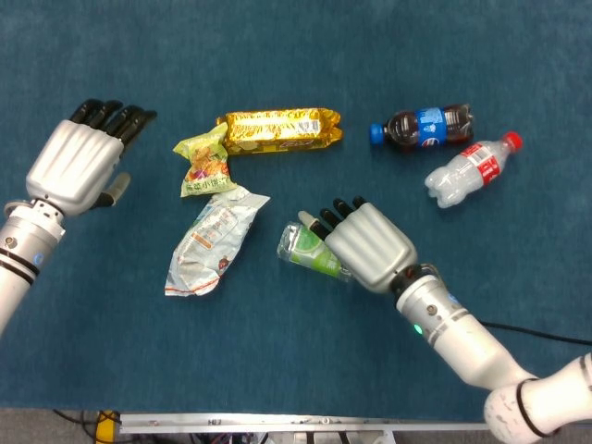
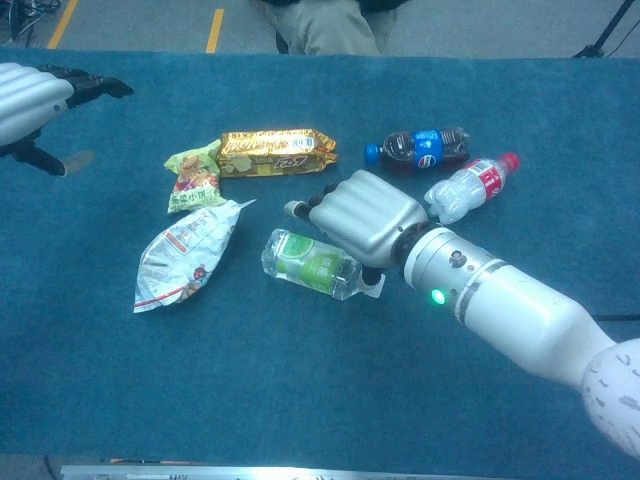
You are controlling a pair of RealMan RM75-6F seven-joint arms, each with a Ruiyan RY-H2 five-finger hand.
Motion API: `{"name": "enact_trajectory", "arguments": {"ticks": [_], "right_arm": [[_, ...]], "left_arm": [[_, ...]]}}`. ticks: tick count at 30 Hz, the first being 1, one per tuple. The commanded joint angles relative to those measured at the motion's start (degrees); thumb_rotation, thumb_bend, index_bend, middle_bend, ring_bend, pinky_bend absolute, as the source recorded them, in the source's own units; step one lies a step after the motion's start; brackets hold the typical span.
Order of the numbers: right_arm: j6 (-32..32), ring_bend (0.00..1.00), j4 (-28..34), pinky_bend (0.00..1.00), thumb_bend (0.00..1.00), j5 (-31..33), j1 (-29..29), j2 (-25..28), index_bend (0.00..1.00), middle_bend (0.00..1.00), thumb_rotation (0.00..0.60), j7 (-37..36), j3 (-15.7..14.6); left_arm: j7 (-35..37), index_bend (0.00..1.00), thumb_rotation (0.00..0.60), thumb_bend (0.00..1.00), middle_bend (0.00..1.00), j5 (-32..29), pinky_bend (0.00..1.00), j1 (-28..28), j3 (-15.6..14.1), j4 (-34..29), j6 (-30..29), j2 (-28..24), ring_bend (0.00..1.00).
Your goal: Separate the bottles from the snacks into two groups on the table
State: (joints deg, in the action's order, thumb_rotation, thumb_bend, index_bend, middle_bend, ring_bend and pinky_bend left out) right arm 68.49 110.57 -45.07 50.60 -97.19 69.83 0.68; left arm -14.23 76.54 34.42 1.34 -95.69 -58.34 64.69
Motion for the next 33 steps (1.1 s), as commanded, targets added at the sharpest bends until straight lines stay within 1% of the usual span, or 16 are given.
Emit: {"name": "enact_trajectory", "arguments": {"ticks": [1,6,11,14,24,29,33], "right_arm": [[0.43,0.21,-1.16,0.37,0.00,0.45,0.36,-1.20,0.04,0.27,0.600,-0.40,0.32],[0.93,0.21,-1.82,0.37,0.00,1.20,0.70,-2.66,0.04,0.27,0.600,-0.89,0.68],[1.25,0.21,-0.70,0.37,0.00,1.57,0.90,-2.39,0.04,0.27,0.600,-1.55,0.84],[1.27,0.21,-0.76,0.37,0.00,1.72,1.20,-2.70,0.04,0.27,0.600,-1.33,0.44],[2.26,0.21,-4.33,0.37,0.00,1.73,2.34,-6.90,0.04,0.27,0.600,0.09,0.27],[2.63,0.21,-5.94,0.37,0.00,1.97,2.47,-7.35,0.04,0.27,0.600,0.54,0.13],[2.80,0.21,-7.35,0.37,0.00,1.68,2.53,-7.30,0.04,0.27,0.600,0.14,0.68]], "left_arm": [[0.21,0.08,0.600,0.40,0.14,0.27,0.14,0.04,-0.08,0.07,0.43,-0.04,0.11],[0.67,0.08,0.600,0.40,0.14,0.58,0.14,0.08,-0.14,0.09,1.19,-0.29,0.11],[1.35,0.08,0.600,0.40,0.14,0.65,0.14,0.00,-0.20,0.18,1.85,-0.74,0.11],[1.58,0.08,0.600,0.40,0.13,0.67,0.14,0.01,-0.22,0.36,2.26,-0.74,0.11],[1.82,0.08,0.600,0.40,0.13,1.23,0.14,-0.08,-0.36,-0.05,2.90,-1.03,0.11],[2.00,0.08,0.600,0.40,0.13,1.54,0.14,-0.14,-0.42,-0.16,3.09,-1.11,0.11],[2.13,0.08,0.600,0.40,0.13,1.81,0.14,-0.05,-0.42,-0.12,3.38,-0.96,0.11]]}}
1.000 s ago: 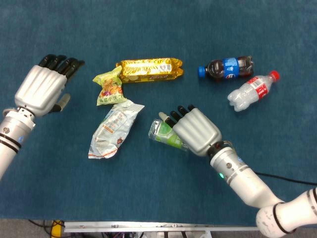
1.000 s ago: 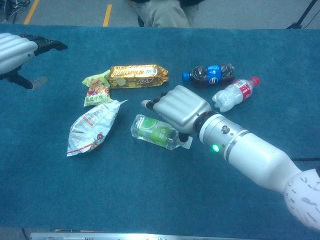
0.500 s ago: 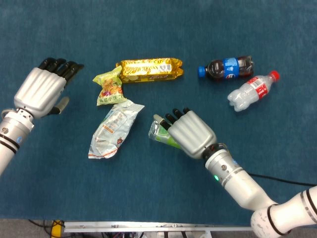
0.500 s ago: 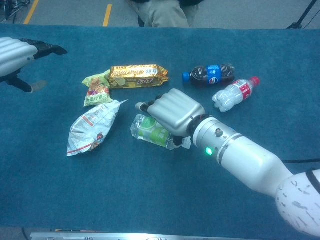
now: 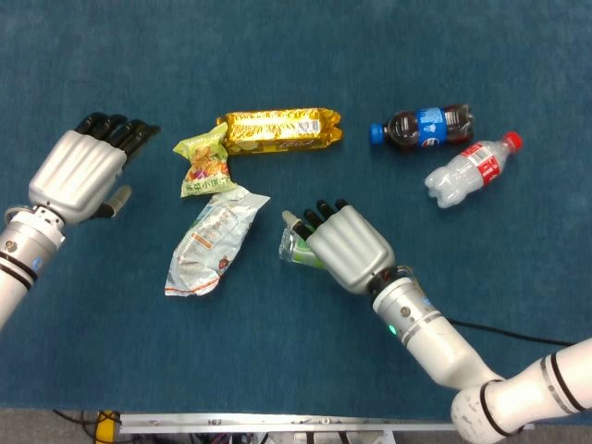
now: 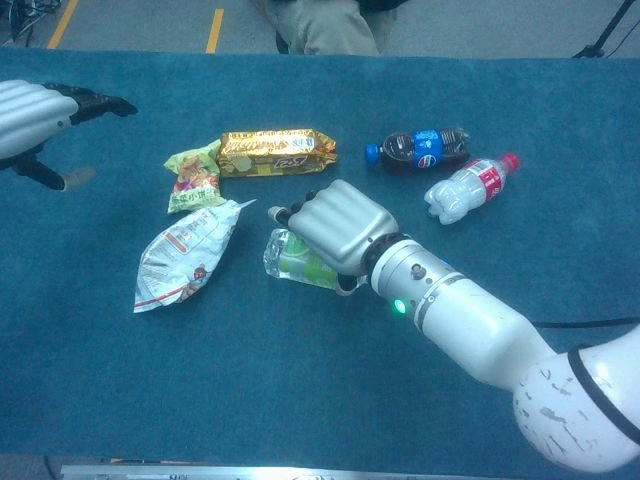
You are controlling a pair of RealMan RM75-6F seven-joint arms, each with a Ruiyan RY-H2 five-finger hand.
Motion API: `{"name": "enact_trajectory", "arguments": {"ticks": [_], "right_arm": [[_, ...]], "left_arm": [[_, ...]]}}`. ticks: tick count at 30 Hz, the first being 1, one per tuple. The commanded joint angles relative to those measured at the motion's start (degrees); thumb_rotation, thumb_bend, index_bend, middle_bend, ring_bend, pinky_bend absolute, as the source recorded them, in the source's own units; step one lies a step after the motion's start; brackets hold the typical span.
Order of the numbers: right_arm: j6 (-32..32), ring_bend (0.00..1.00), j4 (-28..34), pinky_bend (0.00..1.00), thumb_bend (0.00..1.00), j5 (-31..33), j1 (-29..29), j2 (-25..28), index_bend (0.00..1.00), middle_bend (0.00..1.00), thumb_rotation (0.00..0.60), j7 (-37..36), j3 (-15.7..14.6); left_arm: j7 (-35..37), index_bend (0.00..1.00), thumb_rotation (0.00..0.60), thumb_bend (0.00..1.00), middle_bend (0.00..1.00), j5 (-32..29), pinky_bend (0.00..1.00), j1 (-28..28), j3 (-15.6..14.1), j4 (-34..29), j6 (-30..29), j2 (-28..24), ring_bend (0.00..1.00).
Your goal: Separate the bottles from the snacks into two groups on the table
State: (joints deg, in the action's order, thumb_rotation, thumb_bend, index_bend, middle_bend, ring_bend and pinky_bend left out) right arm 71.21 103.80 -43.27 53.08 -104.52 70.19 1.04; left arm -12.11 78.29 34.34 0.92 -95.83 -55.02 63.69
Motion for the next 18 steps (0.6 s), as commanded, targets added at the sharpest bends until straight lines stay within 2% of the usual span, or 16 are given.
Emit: {"name": "enact_trajectory", "arguments": {"ticks": [1,14,16,18], "right_arm": [[0.01,0.21,-1.11,0.37,0.00,-0.21,0.14,0.11,0.04,0.27,0.600,-0.32,0.55],[-2.67,0.21,-3.78,0.40,0.00,2.90,0.98,-0.64,0.04,0.27,0.600,-0.68,0.98],[-2.38,0.21,-4.14,0.42,0.02,3.11,1.05,-1.05,0.07,0.27,0.600,-0.44,0.92],[-2.30,0.23,-4.45,0.47,0.05,3.44,1.04,-1.36,0.15,0.29,0.600,-0.45,0.91]], "left_arm": [[0.04,0.08,0.600,0.40,0.13,0.13,0.14,0.04,0.02,0.01,0.08,0.09,0.11],[0.85,0.08,0.600,0.40,0.13,0.67,0.14,-0.39,-0.22,0.01,0.17,-0.35,0.11],[1.03,0.08,0.600,0.40,0.13,0.78,0.14,-0.47,-0.25,0.07,0.15,-0.40,0.11],[1.16,0.08,0.600,0.40,0.13,0.88,0.14,-0.51,-0.24,0.06,0.12,-0.44,0.11]]}}
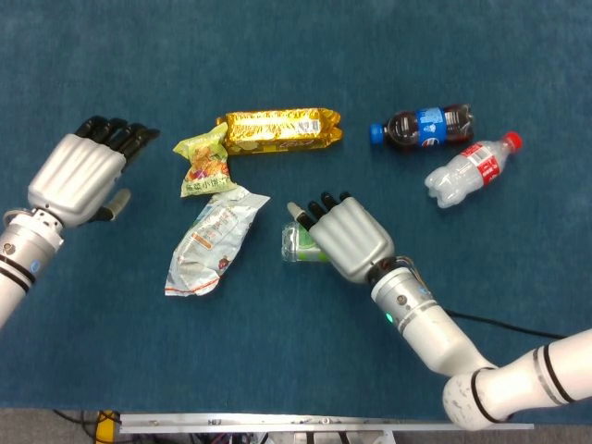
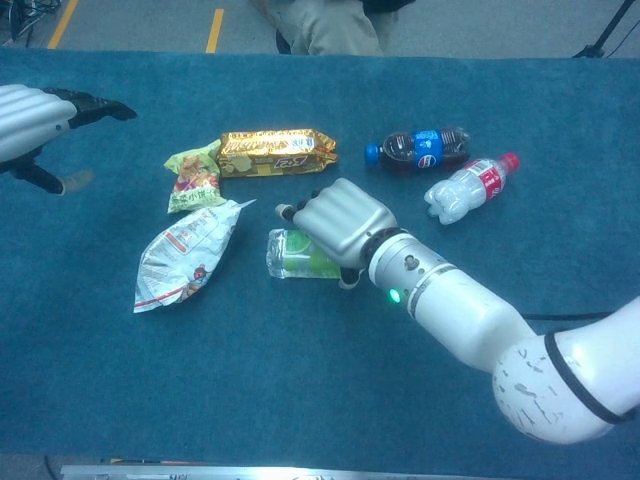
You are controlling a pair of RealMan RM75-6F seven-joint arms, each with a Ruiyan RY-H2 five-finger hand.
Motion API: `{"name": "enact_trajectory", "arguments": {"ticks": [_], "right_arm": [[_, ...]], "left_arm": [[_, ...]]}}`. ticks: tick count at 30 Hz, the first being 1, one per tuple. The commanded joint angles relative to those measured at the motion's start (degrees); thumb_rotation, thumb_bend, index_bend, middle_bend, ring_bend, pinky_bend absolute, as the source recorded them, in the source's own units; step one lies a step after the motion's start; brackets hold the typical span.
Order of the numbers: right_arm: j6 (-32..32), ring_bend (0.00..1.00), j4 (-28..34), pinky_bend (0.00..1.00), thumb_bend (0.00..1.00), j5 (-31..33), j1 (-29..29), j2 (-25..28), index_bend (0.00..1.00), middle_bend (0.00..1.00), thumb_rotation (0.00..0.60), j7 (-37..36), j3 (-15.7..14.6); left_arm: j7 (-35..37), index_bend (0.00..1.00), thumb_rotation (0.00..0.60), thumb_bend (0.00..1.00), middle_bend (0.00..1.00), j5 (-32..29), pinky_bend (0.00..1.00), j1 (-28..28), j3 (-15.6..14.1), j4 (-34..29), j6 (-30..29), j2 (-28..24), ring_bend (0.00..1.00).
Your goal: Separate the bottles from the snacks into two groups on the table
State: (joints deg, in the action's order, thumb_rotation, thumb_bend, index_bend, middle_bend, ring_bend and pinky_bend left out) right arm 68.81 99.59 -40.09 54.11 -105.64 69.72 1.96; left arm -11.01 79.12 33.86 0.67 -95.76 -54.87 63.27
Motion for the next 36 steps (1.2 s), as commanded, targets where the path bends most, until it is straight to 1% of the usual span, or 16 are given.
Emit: {"name": "enact_trajectory", "arguments": {"ticks": [1,6,9,11,18,27,30,36], "right_arm": [[0.15,0.24,-0.46,0.48,0.06,0.54,0.00,-0.37,0.18,0.30,0.600,0.05,-0.02],[-0.34,0.36,-1.28,0.61,0.20,0.95,0.01,-0.23,0.37,0.38,0.600,-0.61,0.08],[-1.13,0.42,-1.46,0.66,0.21,0.40,-0.14,0.61,0.43,0.43,0.600,-1.86,-0.04],[-1.62,0.46,-1.27,0.69,0.21,-0.07,-0.33,1.46,0.45,0.44,0.600,-2.76,-0.27],[-2.90,0.48,1.17,0.71,0.21,-3.29,-1.50,7.36,0.47,0.46,0.600,-5.87,-2.68],[-3.88,0.48,5.79,0.71,0.21,-10.28,-4.73,18.22,0.47,0.46,0.600,-12.39,-7.50],[-4.07,0.48,6.44,0.71,0.21,-12.54,-5.78,20.65,0.47,0.46,0.600,-13.86,-9.14],[-4.74,0.48,7.17,0.71,0.22,-16.26,-7.54,24.27,0.47,0.46,0.600,-16.61,-11.27]], "left_arm": [[0.18,0.08,0.600,0.40,0.13,0.16,0.14,-0.06,0.03,-0.02,-0.09,-0.04,0.11],[0.54,0.08,0.600,0.40,0.13,0.54,0.14,-0.11,0.08,-0.02,-0.18,-0.01,0.11],[0.65,0.08,0.600,0.40,0.13,0.68,0.14,-0.14,0.11,0.08,-0.19,0.08,0.11],[0.70,0.08,0.600,0.40,0.13,0.67,0.14,-0.16,0.15,0.11,-0.20,0.10,0.11],[0.69,0.08,0.600,0.40,0.13,0.50,0.14,-0.12,0.10,0.33,0.28,0.24,0.11],[0.20,0.08,0.600,0.40,0.13,0.20,0.14,0.31,0.20,0.68,1.18,0.86,0.11],[-0.17,0.08,0.600,0.40,0.13,0.08,0.14,0.53,0.21,0.67,1.53,1.20,0.11],[-0.87,0.08,0.600,0.40,0.13,-0.12,0.14,0.77,0.27,0.44,1.78,1.56,0.11]]}}
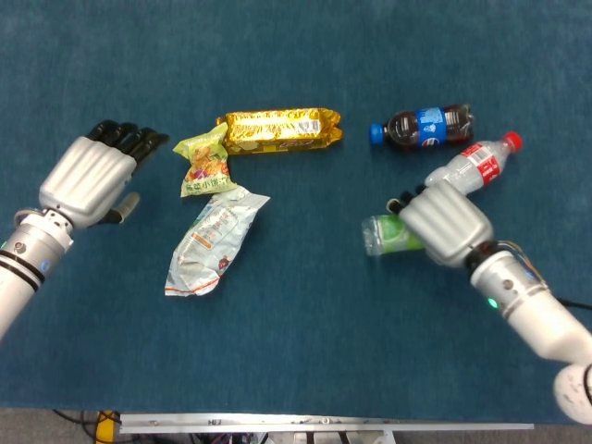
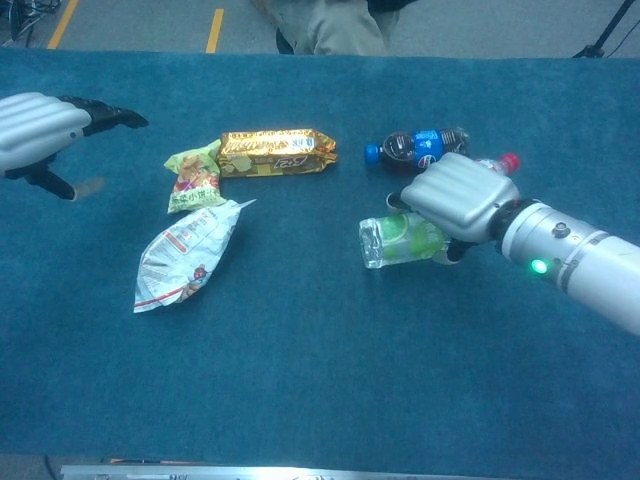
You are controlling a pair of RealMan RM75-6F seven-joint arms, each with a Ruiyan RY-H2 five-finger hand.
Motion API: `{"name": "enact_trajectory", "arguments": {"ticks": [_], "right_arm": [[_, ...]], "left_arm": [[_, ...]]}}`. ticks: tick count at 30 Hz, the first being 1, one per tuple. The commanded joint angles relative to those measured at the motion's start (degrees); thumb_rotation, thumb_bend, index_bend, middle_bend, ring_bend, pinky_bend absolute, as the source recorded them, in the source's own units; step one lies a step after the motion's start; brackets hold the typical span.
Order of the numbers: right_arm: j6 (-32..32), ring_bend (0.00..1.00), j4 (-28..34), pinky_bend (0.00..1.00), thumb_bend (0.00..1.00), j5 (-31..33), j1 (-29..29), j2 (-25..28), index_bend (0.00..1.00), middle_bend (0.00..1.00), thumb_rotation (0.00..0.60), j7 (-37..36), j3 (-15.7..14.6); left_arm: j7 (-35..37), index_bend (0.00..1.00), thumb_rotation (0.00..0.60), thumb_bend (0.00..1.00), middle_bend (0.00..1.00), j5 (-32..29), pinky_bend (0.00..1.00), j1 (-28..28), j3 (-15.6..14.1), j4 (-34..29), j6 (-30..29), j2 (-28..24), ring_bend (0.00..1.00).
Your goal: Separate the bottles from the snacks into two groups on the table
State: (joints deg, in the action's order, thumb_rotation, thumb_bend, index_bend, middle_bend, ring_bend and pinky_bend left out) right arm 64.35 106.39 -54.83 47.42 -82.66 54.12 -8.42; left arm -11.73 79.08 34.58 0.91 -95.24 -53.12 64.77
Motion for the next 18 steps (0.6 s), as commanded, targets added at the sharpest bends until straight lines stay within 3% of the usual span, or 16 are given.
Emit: {"name": "enact_trajectory", "arguments": {"ticks": [1,6,12,18], "right_arm": [[-0.26,0.48,0.37,0.71,0.22,-1.99,-1.11,1.73,0.47,0.46,0.600,-1.32,-1.06],[-0.90,0.45,0.45,0.69,0.22,-2.32,-1.64,4.13,0.43,0.45,0.600,-1.17,-1.47],[-2.55,0.34,2.41,0.61,0.22,-0.92,-1.35,6.70,0.21,0.34,0.600,0.25,-1.77],[-3.40,0.28,3.91,0.57,0.23,-0.94,-1.12,8.47,0.06,0.29,0.600,1.40,-2.08]], "left_arm": [[-0.24,0.08,0.600,0.40,0.13,-0.11,0.14,0.06,0.03,-0.11,0.04,0.09,0.11],[-0.74,0.08,0.600,0.40,0.13,-0.50,0.14,0.22,0.11,-0.31,0.26,0.11,0.11],[-1.37,0.07,0.600,0.40,0.12,-0.80,0.14,0.47,0.16,-0.63,0.53,0.19,0.10],[-1.91,0.07,0.600,0.40,0.12,-1.27,0.14,0.77,0.43,-0.88,0.68,0.15,0.10]]}}
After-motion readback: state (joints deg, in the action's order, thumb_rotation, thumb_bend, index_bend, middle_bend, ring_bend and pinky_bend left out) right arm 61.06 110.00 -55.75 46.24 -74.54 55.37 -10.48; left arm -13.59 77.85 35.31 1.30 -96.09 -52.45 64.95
